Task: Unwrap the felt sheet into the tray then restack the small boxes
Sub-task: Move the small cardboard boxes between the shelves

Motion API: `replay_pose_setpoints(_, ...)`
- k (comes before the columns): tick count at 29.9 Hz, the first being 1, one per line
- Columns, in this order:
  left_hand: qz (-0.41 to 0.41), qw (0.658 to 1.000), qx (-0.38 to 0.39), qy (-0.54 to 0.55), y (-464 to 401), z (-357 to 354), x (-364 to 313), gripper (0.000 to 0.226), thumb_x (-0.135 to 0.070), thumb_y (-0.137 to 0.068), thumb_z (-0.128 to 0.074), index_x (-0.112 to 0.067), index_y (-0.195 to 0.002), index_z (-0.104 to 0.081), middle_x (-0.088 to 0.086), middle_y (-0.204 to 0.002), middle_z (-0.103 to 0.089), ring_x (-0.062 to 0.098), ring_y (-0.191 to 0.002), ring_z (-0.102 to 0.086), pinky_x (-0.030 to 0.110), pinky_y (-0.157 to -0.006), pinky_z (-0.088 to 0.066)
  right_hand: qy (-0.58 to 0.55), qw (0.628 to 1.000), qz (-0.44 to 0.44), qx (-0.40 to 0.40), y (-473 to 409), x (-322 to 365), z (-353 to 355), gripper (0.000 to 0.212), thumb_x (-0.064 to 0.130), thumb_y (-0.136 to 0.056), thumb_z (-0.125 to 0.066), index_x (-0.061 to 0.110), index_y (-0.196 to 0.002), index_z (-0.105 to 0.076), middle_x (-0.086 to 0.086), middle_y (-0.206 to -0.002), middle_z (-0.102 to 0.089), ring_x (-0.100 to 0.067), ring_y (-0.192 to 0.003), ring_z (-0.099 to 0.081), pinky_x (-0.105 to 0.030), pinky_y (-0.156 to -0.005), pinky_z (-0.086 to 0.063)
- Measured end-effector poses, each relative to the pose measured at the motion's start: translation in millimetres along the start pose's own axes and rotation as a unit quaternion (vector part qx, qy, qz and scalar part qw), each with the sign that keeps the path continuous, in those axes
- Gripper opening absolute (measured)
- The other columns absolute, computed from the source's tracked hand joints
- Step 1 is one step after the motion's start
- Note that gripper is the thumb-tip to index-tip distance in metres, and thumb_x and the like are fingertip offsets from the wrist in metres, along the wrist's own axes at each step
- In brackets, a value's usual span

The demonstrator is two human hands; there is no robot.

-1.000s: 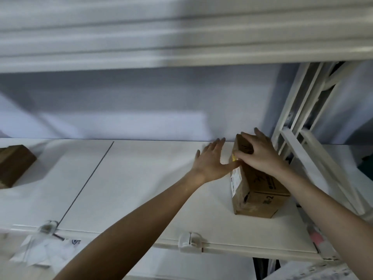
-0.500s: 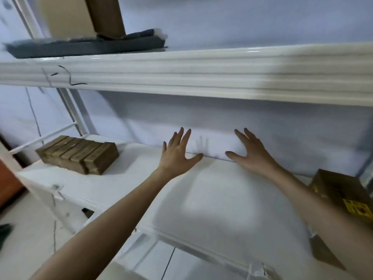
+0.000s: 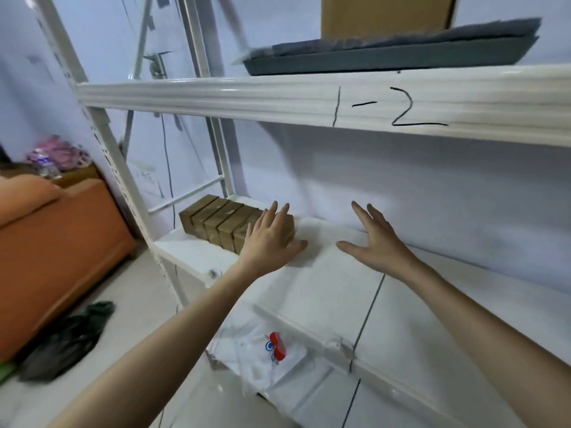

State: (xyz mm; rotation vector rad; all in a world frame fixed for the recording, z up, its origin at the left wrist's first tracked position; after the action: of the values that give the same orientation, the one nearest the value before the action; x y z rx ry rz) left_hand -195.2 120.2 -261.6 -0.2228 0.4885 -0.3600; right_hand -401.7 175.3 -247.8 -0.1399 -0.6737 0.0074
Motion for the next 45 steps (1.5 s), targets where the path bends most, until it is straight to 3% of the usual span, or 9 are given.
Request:
replay_pose_setpoints(10,0.073,0.996,0.032,0.036,-11,-4,122,0.084,-0.052,-0.084,-0.059,-0.029,-0.15,-0.013,0.003,-0.16,-0.01,0.023,-0.147,-0.013,0.042,-0.118,-0.017,-0.02,0.997,0.006,0.067,-67,36,-94,0.089,0.045,-0.082,-0.063,0.033,-0.15,-0.006,-0.003,-0.161,0.0,-0.022,-0.148,-0.001,-0.037,-0.116,-0.013)
replay_pose_setpoints(16,0.12,0.989,0.077,0.047,-38,-30,154,0.086,-0.055,-0.083,-0.058,-0.029,-0.151,-0.011,0.003,-0.16,-0.009,0.024,-0.146,-0.014,0.045,-0.117,-0.021,-0.044,0.993,-0.005,0.106,-117,30,-131,0.095,0.046,-0.079,-0.066,0.033,-0.15,-0.005,-0.006,-0.161,-0.001,-0.021,-0.148,0.001,-0.038,-0.117,-0.012)
replay_pose_setpoints(21,0.151,0.98,0.093,0.086,-67,-48,172,0.085,-0.05,-0.081,-0.061,-0.026,-0.149,-0.016,0.006,-0.157,-0.017,0.023,-0.144,-0.02,0.041,-0.115,-0.026,-0.073,0.989,-0.015,0.127,-151,31,-160,0.093,0.037,-0.08,-0.069,0.025,-0.151,-0.011,-0.004,-0.159,-0.007,-0.016,-0.148,-0.005,-0.029,-0.114,-0.014)
replay_pose_setpoints(28,0.162,0.979,0.105,0.071,-90,-62,192,0.078,-0.051,-0.081,-0.061,-0.019,-0.144,-0.029,0.007,-0.148,-0.032,0.026,-0.136,-0.029,0.037,-0.111,-0.029,-0.068,0.983,-0.059,0.161,-178,31,-188,0.093,0.038,-0.08,-0.068,0.028,-0.151,-0.008,-0.004,-0.159,0.0,-0.018,-0.148,-0.004,-0.03,-0.114,-0.016)
replay_pose_setpoints(32,0.12,0.987,0.102,0.008,-100,-60,195,0.072,-0.054,-0.082,-0.058,-0.02,-0.141,-0.034,0.006,-0.145,-0.039,0.028,-0.131,-0.031,0.039,-0.109,-0.031,-0.082,0.981,-0.095,0.147,-186,34,-200,0.093,0.037,-0.08,-0.068,0.026,-0.151,-0.009,-0.006,-0.157,-0.01,-0.019,-0.146,-0.015,-0.03,-0.112,-0.022)
replay_pose_setpoints(37,0.096,0.983,0.145,0.064,-108,-61,198,0.07,-0.046,-0.083,-0.06,-0.019,-0.141,-0.032,0.009,-0.14,-0.044,0.03,-0.129,-0.037,0.039,-0.108,-0.032,-0.107,0.976,-0.146,0.119,-190,34,-217,0.095,0.035,-0.079,-0.069,0.024,-0.151,-0.008,-0.007,-0.157,-0.013,-0.022,-0.14,-0.031,-0.028,-0.106,-0.032)
replay_pose_setpoints(42,0.075,0.982,0.147,0.092,-117,-59,192,0.057,-0.033,-0.086,-0.055,-0.009,-0.135,-0.038,0.008,-0.126,-0.06,0.025,-0.125,-0.046,0.032,-0.105,-0.022,-0.118,0.975,-0.172,0.071,-184,33,-223,0.088,0.028,-0.081,-0.067,0.019,-0.151,-0.014,-0.009,-0.155,-0.019,-0.022,-0.14,-0.03,-0.026,-0.107,-0.03)
replay_pose_setpoints(45,0.074,0.975,0.17,0.125,-116,-65,192,0.07,-0.043,-0.082,-0.062,-0.013,-0.14,-0.035,0.01,-0.136,-0.048,0.028,-0.128,-0.044,0.036,-0.107,-0.034,-0.133,0.97,-0.196,0.047,-174,31,-221,0.089,0.026,-0.078,-0.069,0.018,-0.15,-0.018,-0.009,-0.152,-0.026,-0.022,-0.138,-0.035,-0.029,-0.109,-0.033)
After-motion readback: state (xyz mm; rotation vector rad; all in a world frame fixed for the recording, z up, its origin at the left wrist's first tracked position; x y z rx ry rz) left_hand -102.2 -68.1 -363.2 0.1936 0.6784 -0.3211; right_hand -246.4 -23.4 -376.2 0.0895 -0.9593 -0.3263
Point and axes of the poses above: each hand's wrist, its own y-axis away from the middle knuckle, its own z-axis out of the back of the hand, x = y × z, the point moved 3 cm from there along -y, towards the middle knuckle
